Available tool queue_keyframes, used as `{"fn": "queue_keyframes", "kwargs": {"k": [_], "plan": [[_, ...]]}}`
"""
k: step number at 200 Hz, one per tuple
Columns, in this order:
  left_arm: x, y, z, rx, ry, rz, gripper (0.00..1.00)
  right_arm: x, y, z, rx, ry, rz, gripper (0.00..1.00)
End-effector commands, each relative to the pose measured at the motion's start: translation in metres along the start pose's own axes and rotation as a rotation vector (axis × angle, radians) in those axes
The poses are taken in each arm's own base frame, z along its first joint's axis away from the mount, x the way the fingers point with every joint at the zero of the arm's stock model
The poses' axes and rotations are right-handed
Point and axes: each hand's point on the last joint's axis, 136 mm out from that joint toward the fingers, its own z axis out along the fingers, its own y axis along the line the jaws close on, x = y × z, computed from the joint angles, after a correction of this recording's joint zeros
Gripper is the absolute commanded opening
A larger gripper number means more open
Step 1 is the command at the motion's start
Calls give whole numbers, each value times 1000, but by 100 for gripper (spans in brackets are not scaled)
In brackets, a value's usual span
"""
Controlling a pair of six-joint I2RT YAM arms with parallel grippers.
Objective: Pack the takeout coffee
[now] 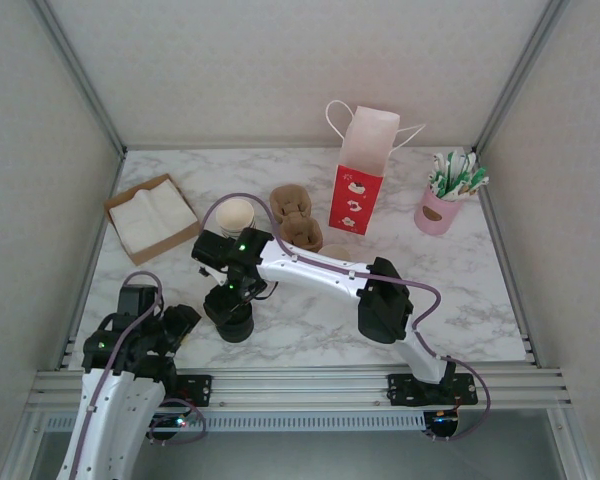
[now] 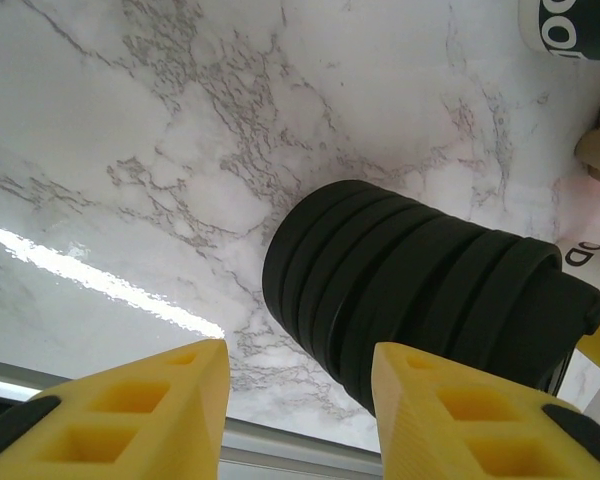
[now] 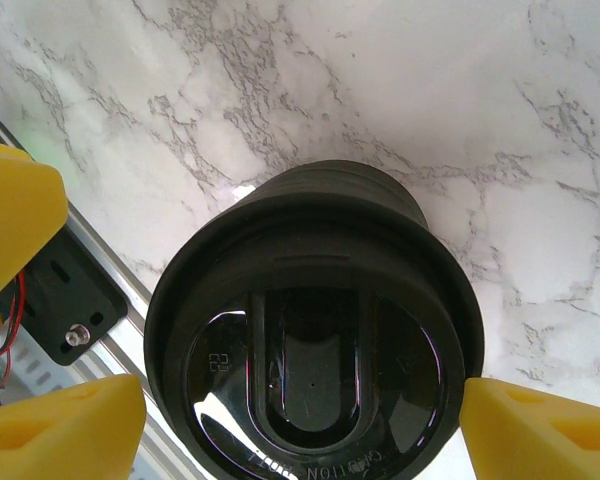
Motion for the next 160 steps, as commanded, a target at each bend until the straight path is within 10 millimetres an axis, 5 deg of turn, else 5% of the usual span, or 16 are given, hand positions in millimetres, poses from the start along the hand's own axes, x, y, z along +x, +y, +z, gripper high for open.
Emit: {"fn": "queue_keyframes", "kwargs": {"k": [1, 160], "plan": [[9, 5, 3, -7, 38, 14, 41, 4, 9, 4, -11, 25, -22, 82], [14, 0, 8, 27, 70, 30, 39, 6, 4, 12, 23, 50, -21, 79]]}}
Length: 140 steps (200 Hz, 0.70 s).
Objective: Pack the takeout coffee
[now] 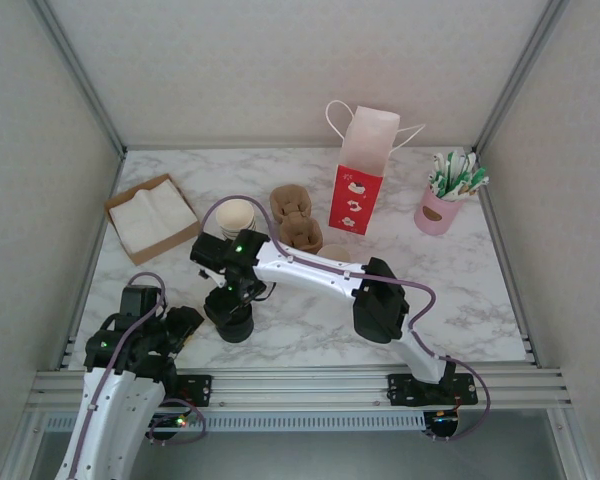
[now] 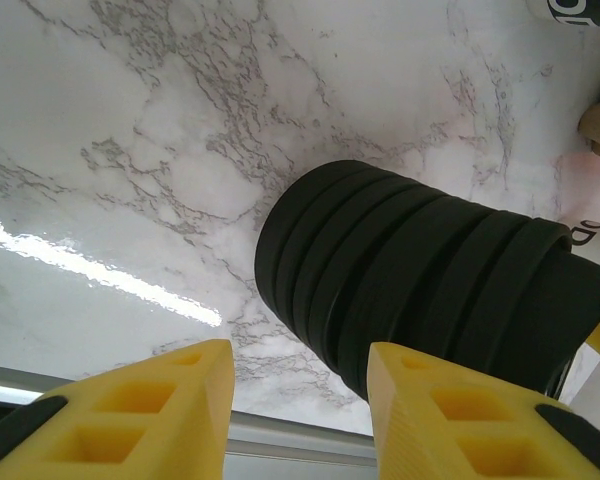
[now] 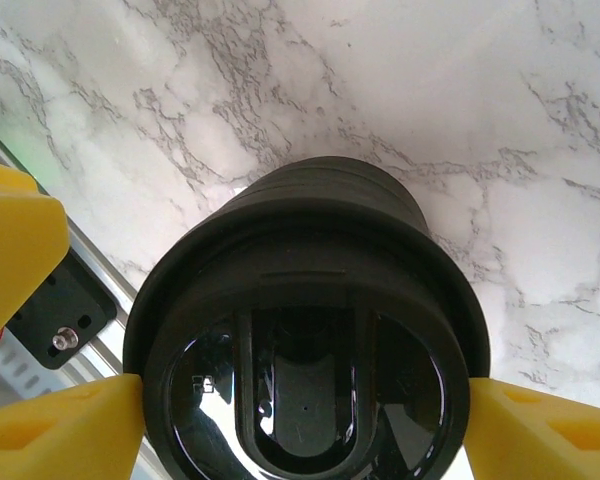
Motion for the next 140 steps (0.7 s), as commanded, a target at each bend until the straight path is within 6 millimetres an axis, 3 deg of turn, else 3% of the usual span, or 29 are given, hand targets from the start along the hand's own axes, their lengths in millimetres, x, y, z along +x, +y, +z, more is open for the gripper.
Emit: {"fn": "queue_keyframes", "kwargs": {"k": [1, 140], "plan": [[7, 1, 2, 9, 29, 17, 39, 4, 5, 2, 11, 21, -23, 79], [19, -11, 12, 110, 111, 39, 40, 0, 4, -5, 27, -6, -8, 76]]}}
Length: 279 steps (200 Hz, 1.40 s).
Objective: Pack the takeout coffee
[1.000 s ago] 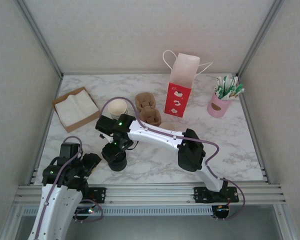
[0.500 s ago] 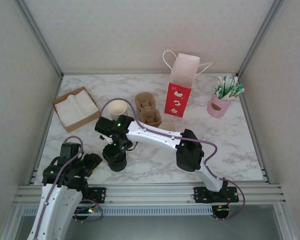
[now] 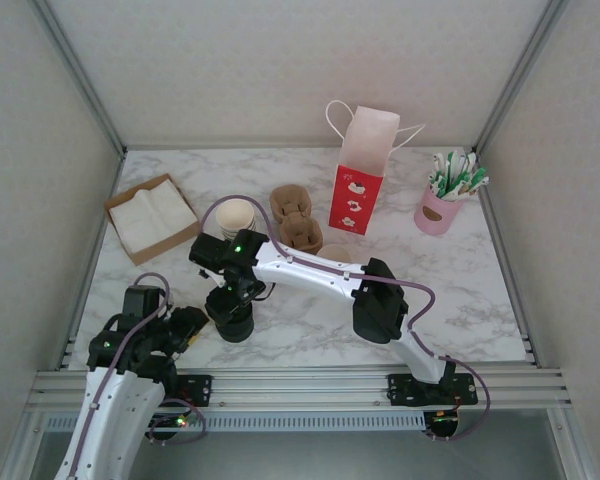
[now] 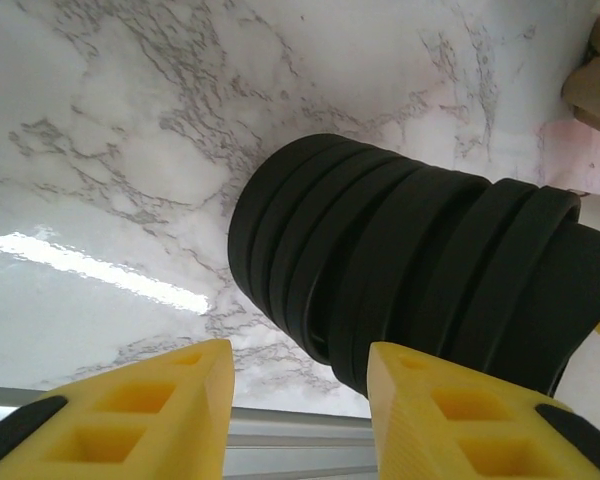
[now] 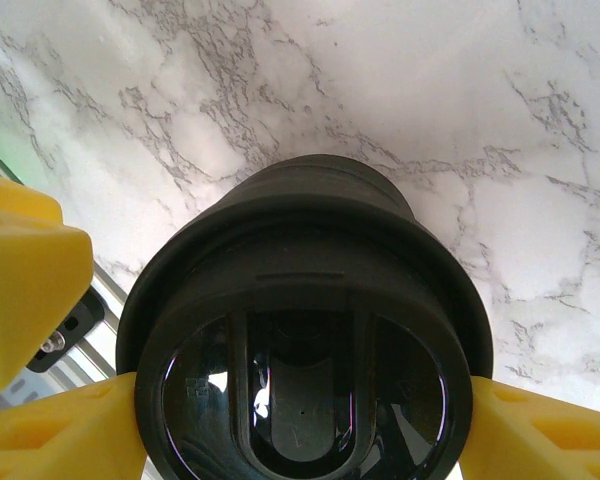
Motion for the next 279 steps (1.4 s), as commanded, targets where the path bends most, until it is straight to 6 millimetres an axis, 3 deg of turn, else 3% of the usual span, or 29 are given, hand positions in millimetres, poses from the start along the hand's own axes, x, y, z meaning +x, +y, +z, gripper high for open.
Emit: {"fn": "queue_keyframes", "kwargs": {"k": [1, 22, 53, 125, 160, 279], "plan": [[11, -5, 4, 54, 58, 17, 40, 1, 7, -2, -1, -1, -7, 76], [14, -14, 4, 118, 73, 21, 41, 2, 5, 0, -1, 6, 1, 76], [20, -12, 10, 138, 108, 10, 42, 2, 1, 0, -9, 3, 22, 75], [20, -20, 4, 166, 102, 29, 43, 5, 3, 2, -30, 10, 31, 75], [20, -20, 2, 170, 89, 23, 33, 5, 2, 3, -43, 12, 43, 75], [17, -31, -5, 245, 61, -6, 38, 8, 2, 2, -63, 10, 54, 75]]}}
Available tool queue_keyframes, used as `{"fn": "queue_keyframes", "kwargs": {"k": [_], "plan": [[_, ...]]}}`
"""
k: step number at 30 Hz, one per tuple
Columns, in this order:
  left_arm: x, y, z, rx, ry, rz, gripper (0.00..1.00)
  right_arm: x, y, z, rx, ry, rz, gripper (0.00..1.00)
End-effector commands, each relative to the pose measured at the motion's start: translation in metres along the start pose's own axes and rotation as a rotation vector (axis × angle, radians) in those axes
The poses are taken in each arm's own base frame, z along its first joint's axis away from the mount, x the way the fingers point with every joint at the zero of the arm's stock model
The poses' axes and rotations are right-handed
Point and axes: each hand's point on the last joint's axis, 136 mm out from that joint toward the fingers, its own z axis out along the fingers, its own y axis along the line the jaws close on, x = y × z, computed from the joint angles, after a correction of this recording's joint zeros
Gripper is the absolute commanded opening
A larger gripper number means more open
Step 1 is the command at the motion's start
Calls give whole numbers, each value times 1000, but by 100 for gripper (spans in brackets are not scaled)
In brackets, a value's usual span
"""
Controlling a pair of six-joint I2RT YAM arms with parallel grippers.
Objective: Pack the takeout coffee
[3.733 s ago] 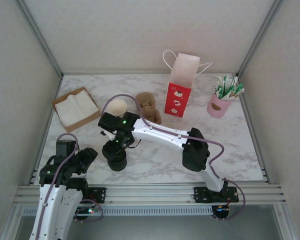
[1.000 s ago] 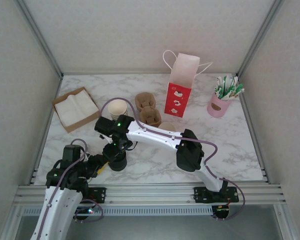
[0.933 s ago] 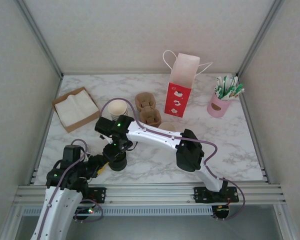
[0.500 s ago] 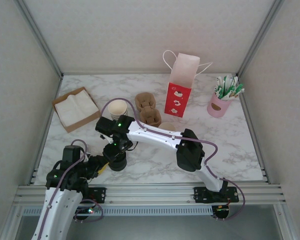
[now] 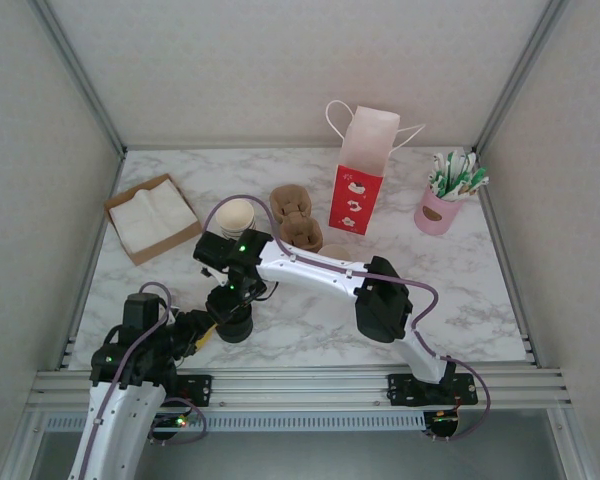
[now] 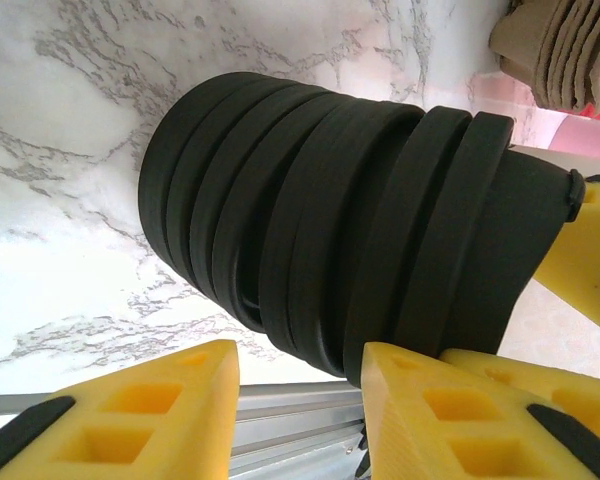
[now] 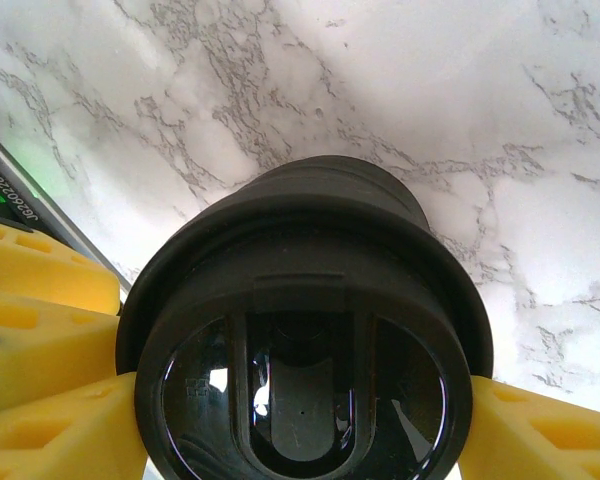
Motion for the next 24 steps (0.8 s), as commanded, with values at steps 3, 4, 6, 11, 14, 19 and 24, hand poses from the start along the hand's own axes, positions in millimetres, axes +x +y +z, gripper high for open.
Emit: {"fn": "queue_keyframes", "kwargs": {"k": [3, 4, 6, 11, 14, 19, 24], "plan": [[0, -19, -5, 79, -3, 23, 39, 8, 1, -2, -8, 20, 15, 75], [0, -19, -5, 80, -2, 24, 39, 8, 1, -2, -8, 20, 13, 75], [0, -16, -3, 71, -1, 21, 39, 9, 1, -1, -10, 22, 12, 75], [1, -11, -1, 58, 4, 18, 39, 9, 4, -5, -23, 14, 14, 74], [1, -9, 0, 47, 3, 18, 38, 9, 5, -6, -33, 12, 17, 74], [0, -5, 0, 28, 0, 18, 38, 8, 5, -7, -38, 12, 24, 74], [0, -3, 0, 19, -2, 12, 32, 9, 3, -7, -38, 16, 35, 74]]}}
